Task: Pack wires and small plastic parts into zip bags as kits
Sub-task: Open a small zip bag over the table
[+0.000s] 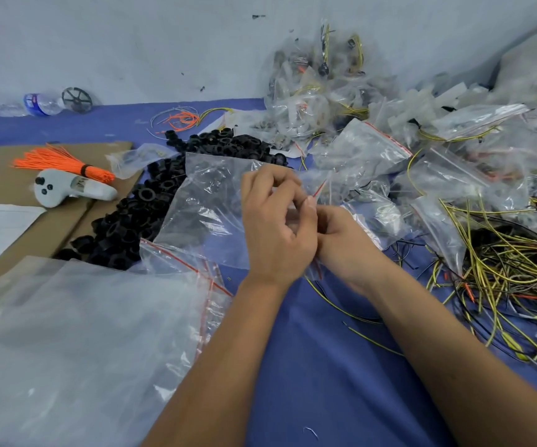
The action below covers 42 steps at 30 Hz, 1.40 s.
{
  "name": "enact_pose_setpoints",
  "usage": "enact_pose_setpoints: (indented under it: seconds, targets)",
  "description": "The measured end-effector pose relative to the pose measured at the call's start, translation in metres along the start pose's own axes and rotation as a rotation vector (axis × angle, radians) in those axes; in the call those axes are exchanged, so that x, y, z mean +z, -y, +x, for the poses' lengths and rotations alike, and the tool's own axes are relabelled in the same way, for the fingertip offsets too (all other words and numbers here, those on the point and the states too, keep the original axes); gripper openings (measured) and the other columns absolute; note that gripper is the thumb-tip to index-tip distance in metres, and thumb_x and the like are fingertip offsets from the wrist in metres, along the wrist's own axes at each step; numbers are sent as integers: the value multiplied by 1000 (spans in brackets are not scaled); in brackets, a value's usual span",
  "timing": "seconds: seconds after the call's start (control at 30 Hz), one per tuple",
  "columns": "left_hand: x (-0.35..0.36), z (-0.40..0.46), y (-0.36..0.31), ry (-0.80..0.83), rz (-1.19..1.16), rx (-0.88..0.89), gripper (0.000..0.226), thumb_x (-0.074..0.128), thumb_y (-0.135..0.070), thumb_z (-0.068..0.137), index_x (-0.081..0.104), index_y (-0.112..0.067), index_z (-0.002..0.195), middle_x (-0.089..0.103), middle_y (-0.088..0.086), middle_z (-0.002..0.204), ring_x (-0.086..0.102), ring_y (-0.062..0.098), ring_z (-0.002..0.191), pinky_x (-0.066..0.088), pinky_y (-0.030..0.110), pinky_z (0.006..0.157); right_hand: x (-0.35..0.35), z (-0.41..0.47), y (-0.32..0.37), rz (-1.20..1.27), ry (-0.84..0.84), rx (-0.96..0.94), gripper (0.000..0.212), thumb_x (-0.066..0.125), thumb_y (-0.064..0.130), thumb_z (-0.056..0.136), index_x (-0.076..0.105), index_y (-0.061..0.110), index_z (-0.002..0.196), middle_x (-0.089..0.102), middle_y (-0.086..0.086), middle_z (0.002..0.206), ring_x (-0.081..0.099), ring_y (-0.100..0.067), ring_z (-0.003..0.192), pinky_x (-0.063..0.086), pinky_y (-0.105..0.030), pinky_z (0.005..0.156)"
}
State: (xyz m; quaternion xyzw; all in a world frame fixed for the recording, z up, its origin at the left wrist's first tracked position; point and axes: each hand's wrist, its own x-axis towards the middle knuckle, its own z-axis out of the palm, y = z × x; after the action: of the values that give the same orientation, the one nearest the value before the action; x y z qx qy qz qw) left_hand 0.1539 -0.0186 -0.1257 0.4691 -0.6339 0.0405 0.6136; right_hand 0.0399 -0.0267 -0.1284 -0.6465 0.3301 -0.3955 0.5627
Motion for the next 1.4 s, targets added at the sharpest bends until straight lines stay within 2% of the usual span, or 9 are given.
enact_pose_setpoints:
  seconds: [0.17,0.33,0.43,0.5,0.7,0.93,1.07,1.2,1.4]
  targets:
    - [2,-1,0,0,2,-16,14,63,-9,80,57,-5,68,60,4,92,50,25,95,37,25,87,3,0,-4,148,195,25,51,39,-9,95,76,25,90,65,-6,72,58,-17,58,46,-23,50]
    - [2,-1,1,-22,13,-44,14,62,-7,80,55,-6,68,58,1,89,48,23,93,36,24,84,7,4,-4,279,-19,119,30,47,18,106,71,5,93,66,-2,63,60,-12,46,45,-21,39]
    - [3,-1,-2,-35,13,-32,14,63,-6,81,55,-5,69,58,2,88,48,25,90,38,28,82,8,7,-2,625,67,283,55,35,48,108,67,5,119,73,-9,104,72,-19,90,60,-34,75]
    - [6,-2,-4,-30,16,-23,15,64,-4,81,55,-5,69,57,2,86,47,25,88,38,31,79,7,6,1,829,158,323,71,28,67,101,75,16,114,73,-3,116,69,-16,109,55,-32,94]
    - [12,-6,-2,-16,51,-63,15,62,-6,83,54,-6,71,57,2,85,46,24,87,35,26,79,8,3,11,848,75,354,81,31,82,88,78,20,110,71,-4,117,67,-19,112,48,-36,103]
    - [18,-8,0,8,74,-123,16,59,-11,86,51,-8,73,52,0,83,48,21,80,34,21,72,16,2,12,911,-14,397,65,36,75,93,73,21,96,73,5,96,70,-10,94,57,-25,85]
    - [19,-9,2,-25,69,-254,22,59,-16,92,50,-11,73,50,-1,85,50,23,76,39,32,65,19,5,9,608,-40,358,52,36,68,98,67,26,105,69,4,102,65,-14,100,49,-38,97]
    - [17,-10,5,-67,131,-384,20,56,-20,94,53,-10,76,54,3,88,52,27,80,40,38,70,13,7,9,85,-177,205,50,48,48,104,70,5,88,67,-16,79,63,-29,68,49,-43,61]
    - [16,-7,14,-129,196,-473,21,58,-14,99,58,-6,80,59,8,87,48,22,78,28,27,72,-28,8,14,-471,-390,-14,17,60,18,95,74,13,86,74,-3,73,73,-22,66,60,-38,65]
